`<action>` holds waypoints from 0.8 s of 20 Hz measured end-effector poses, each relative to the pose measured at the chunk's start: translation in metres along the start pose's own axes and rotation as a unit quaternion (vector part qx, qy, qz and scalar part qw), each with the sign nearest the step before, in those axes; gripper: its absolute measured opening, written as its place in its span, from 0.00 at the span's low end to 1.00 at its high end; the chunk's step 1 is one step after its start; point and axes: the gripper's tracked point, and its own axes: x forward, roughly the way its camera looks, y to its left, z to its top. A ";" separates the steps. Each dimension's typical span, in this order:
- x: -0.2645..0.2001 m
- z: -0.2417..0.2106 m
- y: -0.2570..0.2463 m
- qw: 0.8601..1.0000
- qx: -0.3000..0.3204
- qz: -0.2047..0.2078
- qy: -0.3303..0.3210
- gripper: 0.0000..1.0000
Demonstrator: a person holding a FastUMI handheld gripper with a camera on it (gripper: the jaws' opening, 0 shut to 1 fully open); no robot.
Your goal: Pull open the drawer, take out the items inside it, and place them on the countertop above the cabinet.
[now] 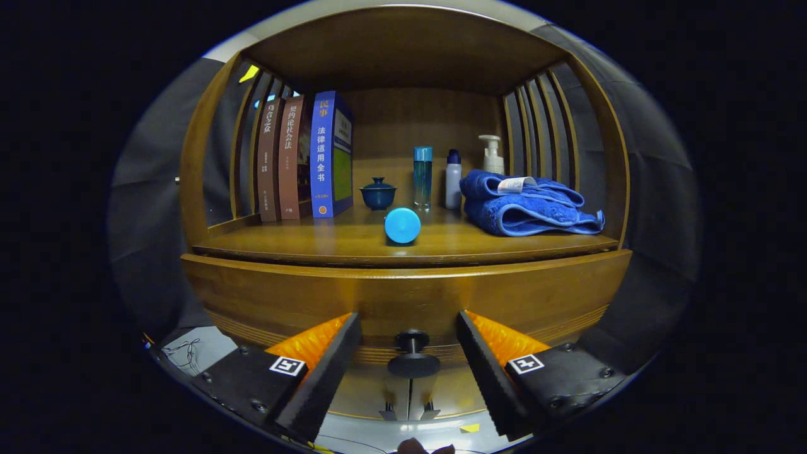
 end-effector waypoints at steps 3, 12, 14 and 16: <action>0.006 0.000 0.000 1.000 -0.007 0.001 0.002 1.00; -0.033 0.054 0.003 0.999 -0.011 0.004 -0.032 1.00; -0.058 0.092 0.011 0.999 -0.005 0.014 -0.053 1.00; -0.083 0.127 0.016 0.997 0.000 0.021 -0.070 1.00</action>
